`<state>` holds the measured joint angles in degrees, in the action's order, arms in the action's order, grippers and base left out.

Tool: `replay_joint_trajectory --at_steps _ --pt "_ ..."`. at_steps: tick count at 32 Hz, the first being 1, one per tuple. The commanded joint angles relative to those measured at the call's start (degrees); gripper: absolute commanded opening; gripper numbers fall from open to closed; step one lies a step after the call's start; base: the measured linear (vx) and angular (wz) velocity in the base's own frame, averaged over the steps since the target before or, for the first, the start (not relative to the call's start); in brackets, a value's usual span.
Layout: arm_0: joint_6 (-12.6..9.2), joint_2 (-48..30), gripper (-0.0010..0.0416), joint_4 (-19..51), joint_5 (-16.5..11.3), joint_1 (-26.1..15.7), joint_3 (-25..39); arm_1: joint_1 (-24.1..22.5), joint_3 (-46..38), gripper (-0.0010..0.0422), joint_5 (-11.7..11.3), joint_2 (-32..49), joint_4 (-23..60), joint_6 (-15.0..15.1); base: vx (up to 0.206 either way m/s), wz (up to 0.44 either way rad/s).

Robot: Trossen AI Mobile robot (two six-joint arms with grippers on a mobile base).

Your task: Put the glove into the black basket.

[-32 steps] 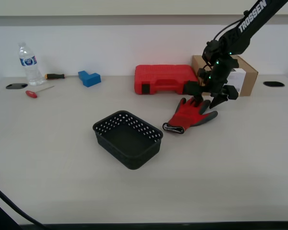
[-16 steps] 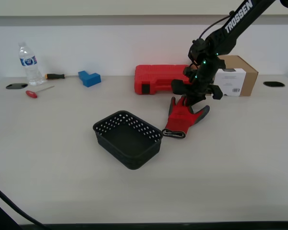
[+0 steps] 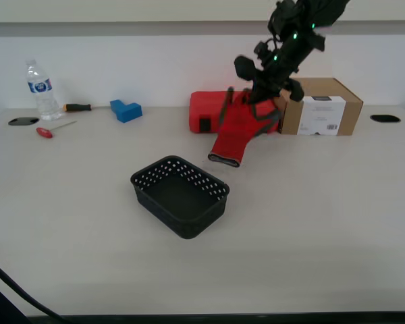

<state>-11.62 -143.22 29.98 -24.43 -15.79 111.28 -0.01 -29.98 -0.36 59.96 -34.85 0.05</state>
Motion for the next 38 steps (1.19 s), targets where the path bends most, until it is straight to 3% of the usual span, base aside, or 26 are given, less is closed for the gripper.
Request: replay_joint_trajectory --at_steps 1,7,13,23,28,30,33,36,38 --pt "1.1 5.6 -0.0001 0.4 -1.4 -0.7 -0.1 0.0 0.0 0.0000 -0.1 0.0 0.0 0.0 0.000 0.000" --pt "3.1 13.0 -0.0001 4.8 -1.9 -5.2 -0.6 0.0 0.0 0.0000 -0.1 0.0 0.2 0.0 0.000 0.000" --pt "5.9 13.6 -0.0001 12.0 -2.5 -12.6 -0.6 0.0 0.0 0.0000 -0.1 0.0 0.2 0.0 0.000 0.000" --pt "7.1 13.6 -0.0001 15.5 -2.5 -21.3 -0.6 0.0 0.0 0.0000 -0.1 0.0 0.2 0.0 0.000 0.000" --pt "6.9 13.2 -0.0001 11.9 -1.8 -22.5 -6.5 0.0 0.0 0.0000 -0.1 0.0 0.2 0.0 0.000 0.000" --pt "5.0 13.2 -0.0001 6.3 -1.6 -22.5 -12.7 0.0 0.0 0.0000 -0.1 0.0 0.2 0.0 0.000 0.000" --pt "3.9 13.2 -0.0001 1.3 -1.7 -22.5 -18.6 0.0 0.0 0.0000 -0.1 0.0 0.3 0.0 0.000 0.000" --pt "2.7 13.2 -0.0001 -2.6 -1.9 -22.9 -21.9 0.0 0.0 0.0000 -0.1 0.0 0.3 0.0 0.000 0.000" --pt "0.8 13.2 -0.0001 -8.0 -1.9 -23.1 -24.2 0.0 0.0 0.0000 -0.1 0.0 0.3 0.0 0.000 0.000"
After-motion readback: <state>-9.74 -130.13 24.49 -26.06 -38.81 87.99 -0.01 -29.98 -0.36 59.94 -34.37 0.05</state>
